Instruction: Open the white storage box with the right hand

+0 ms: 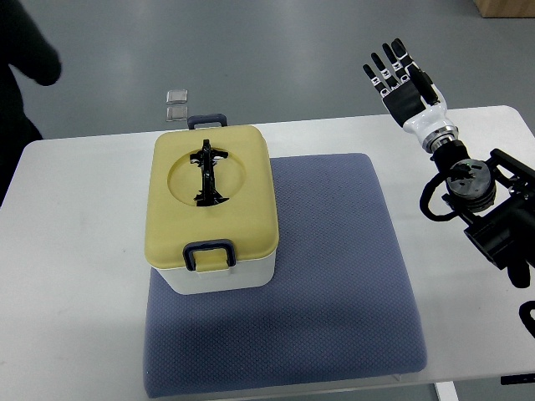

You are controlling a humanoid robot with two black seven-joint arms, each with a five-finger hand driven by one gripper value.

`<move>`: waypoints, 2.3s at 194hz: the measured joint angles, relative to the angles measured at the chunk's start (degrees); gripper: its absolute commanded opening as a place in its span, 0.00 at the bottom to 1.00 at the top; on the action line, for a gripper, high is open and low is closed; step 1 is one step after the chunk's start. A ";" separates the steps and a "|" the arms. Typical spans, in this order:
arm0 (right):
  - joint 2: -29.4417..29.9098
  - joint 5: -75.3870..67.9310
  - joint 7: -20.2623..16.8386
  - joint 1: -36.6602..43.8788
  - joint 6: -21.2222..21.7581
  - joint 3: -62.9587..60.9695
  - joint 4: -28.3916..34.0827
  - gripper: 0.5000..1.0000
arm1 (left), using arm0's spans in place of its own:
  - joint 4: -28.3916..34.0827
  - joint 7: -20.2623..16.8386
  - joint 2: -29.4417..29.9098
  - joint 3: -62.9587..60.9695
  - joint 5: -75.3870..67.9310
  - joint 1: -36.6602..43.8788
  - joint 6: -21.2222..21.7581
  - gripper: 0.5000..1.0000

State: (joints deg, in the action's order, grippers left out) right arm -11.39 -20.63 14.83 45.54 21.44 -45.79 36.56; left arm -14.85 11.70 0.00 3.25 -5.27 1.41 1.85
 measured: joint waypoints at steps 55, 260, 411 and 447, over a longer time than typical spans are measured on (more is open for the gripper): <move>-0.11 0.06 -0.01 0.28 0.01 0.06 0.00 0.87 | 0.07 -0.22 0.00 0.00 0.00 0.00 0.09 1.00; -3.84 93.07 12.11 50.42 -5.66 53.07 17.36 0.86 | -1.58 -0.44 0.00 -0.09 0.01 0.01 -0.16 1.00; 0.88 96.64 14.70 46.48 -17.91 58.58 18.12 0.69 | -1.49 -0.53 0.00 -0.18 0.00 0.00 -0.18 1.00; 2.00 96.31 14.68 45.39 -18.62 58.57 17.89 0.51 | -1.49 -0.48 0.00 -0.11 0.00 0.00 -0.18 1.00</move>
State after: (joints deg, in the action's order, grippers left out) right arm -9.39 75.67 29.51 90.93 2.82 12.78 54.46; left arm -16.34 11.22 0.00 3.15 -5.27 1.41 1.66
